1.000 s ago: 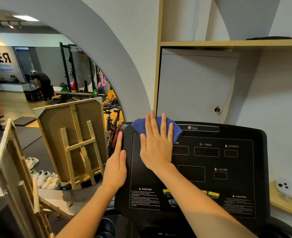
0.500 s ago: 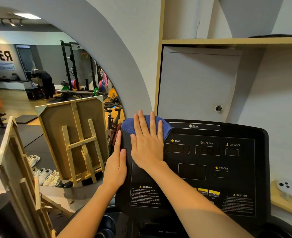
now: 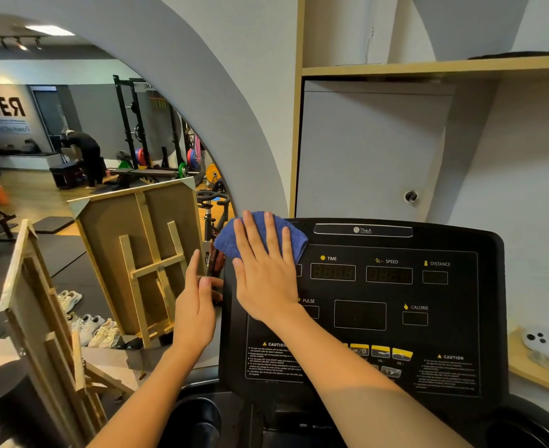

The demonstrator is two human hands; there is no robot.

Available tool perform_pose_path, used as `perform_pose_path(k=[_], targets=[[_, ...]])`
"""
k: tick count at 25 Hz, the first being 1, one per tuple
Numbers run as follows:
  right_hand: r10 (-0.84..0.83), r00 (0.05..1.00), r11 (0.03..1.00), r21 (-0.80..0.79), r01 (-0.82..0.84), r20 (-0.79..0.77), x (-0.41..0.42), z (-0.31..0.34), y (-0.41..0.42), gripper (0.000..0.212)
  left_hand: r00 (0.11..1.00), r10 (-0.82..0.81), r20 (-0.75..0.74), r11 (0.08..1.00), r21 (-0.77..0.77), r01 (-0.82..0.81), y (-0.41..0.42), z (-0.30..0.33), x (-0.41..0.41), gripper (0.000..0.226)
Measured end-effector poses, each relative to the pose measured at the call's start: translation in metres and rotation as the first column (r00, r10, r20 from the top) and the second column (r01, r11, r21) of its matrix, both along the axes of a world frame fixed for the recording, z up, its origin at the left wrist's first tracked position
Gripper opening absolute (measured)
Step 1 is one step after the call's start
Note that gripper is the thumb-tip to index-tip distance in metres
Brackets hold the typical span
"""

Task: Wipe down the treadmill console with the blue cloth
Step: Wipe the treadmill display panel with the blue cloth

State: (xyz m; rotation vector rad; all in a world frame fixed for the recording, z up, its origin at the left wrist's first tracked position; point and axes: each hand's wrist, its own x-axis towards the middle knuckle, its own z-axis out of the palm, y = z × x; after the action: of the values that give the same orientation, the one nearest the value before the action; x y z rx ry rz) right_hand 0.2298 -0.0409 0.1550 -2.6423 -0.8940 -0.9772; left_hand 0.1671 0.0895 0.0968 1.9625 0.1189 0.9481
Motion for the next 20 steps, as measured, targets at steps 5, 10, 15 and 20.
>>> perform_pose_path(k=[5, 10, 15, 20], targets=[[0.018, 1.000, 0.999, -0.028, -0.018, -0.020, -0.006, -0.008, 0.001, 0.067, 1.000, 0.004, 0.022, 1.000, -0.019, -0.004, 0.002, 0.005, -0.004, 0.055], [0.043, 0.998, 0.998, -0.040, -0.045, -0.035, -0.017, -0.016, 0.000, 0.067, 1.000, -0.006, 0.016, 1.000, -0.017, 0.006, 0.003, 0.005, -0.009, 0.051], [0.078, 0.994, 0.995, -0.054, -0.082, -0.072, -0.030, -0.035, 0.000, 0.067, 1.000, 0.001, 0.008, 1.000, 0.027, -0.002, 0.005, 0.009, -0.016, 0.050], [0.094, 0.990, 0.991, -0.087, -0.103, -0.109, -0.049, -0.055, -0.005, 0.068, 1.000, -0.028, 0.010, 0.997, 0.074, 0.027, 0.008, 0.031, -0.011, 0.048]])
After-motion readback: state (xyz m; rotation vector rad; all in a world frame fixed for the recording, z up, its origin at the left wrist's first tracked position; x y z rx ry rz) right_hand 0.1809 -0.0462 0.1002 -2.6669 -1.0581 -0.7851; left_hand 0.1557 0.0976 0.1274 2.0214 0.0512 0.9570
